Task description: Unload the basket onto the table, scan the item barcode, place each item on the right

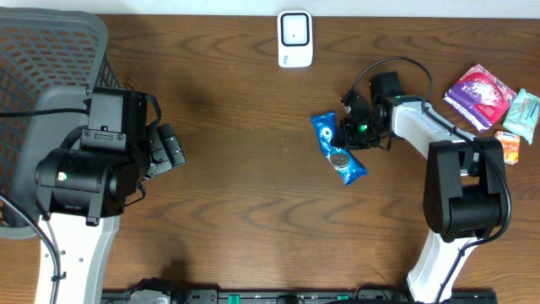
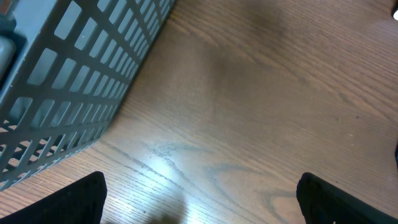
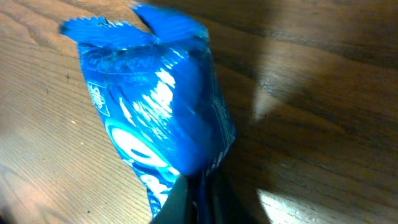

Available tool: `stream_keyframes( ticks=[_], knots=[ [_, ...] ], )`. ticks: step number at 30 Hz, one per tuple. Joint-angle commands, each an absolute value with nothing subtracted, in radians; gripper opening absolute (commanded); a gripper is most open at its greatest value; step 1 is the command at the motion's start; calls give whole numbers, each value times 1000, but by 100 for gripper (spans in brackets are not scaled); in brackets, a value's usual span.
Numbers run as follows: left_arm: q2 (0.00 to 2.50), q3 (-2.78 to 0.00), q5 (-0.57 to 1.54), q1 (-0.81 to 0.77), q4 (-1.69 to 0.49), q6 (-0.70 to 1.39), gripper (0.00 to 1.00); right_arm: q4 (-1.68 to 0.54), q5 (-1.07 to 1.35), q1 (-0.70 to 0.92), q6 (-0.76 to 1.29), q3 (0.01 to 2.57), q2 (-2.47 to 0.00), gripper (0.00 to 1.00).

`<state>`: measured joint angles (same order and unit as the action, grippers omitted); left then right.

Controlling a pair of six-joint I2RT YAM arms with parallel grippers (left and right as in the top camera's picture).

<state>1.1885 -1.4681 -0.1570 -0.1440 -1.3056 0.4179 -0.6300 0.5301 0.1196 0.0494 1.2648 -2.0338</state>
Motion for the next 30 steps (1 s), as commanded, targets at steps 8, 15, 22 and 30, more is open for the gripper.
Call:
stream_keyframes(
  ticks=[8, 15, 22, 30],
  knots=[
    [1190, -1477, -168, -139, -1309, 412, 98, -540, 811, 136, 281, 1251, -2056, 1],
    [1190, -1477, -168, -139, -1309, 412, 98, -166, 1128, 117, 601, 1259, -2055, 1],
    [1190, -1477, -168, -139, -1309, 412, 98, -248, 962, 120, 566, 1259, -2055, 1],
    [1190, -1477, -168, -139, -1309, 412, 98, -463, 670, 125, 448, 1259, -2055, 17]
  ],
)
